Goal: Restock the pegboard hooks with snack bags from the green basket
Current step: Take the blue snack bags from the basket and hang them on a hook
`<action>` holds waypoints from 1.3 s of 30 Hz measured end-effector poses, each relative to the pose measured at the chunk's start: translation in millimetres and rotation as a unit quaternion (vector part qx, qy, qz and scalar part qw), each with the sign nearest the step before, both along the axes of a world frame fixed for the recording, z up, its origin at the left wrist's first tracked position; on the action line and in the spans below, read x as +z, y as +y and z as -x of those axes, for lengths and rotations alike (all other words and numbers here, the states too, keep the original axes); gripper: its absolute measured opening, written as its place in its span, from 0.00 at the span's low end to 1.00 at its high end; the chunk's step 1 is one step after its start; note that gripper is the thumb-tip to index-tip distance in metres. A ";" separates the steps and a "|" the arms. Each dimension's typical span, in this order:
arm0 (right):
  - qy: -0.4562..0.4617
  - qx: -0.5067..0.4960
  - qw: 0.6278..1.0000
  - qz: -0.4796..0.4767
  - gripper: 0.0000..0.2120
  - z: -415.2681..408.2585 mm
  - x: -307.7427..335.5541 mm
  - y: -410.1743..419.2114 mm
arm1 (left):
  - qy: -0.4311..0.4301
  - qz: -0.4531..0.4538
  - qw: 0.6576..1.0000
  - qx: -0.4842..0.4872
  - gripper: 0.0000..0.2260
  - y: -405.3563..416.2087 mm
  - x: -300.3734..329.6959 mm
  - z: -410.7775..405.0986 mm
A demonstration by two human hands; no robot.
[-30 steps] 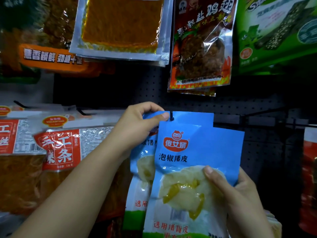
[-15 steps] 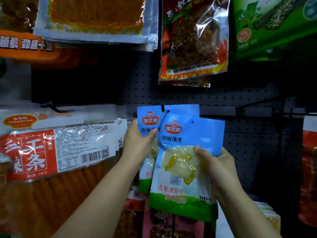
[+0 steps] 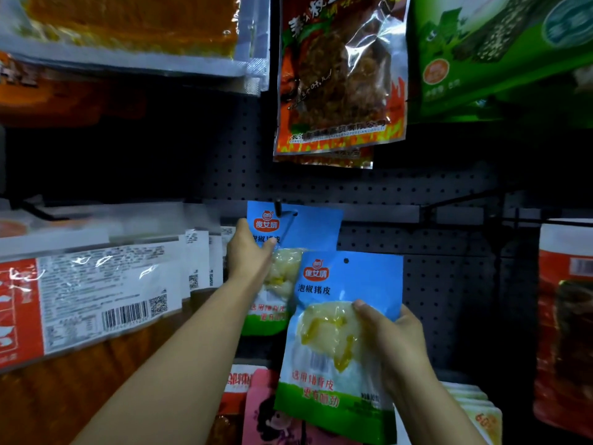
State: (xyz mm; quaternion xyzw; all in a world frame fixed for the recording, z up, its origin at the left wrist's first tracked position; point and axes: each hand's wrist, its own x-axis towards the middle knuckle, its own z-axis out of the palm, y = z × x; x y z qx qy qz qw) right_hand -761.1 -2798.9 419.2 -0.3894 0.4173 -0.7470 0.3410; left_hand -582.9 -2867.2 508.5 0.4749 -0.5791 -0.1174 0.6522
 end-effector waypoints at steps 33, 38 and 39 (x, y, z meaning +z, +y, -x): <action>0.182 0.130 0.931 0.289 0.07 -53.0 79.1 137.4 | 0.177 0.227 0.918 -0.274 0.05 191.0 -16.0 -40.4; 0.187 0.106 0.933 0.289 0.09 -55.6 90.3 129.7 | 0.163 0.228 0.928 -0.247 0.05 193.1 1.1 -43.2; 0.188 0.103 0.933 0.288 0.09 -56.1 91.5 128.0 | 0.169 0.227 0.928 -0.244 0.04 191.6 2.2 -44.0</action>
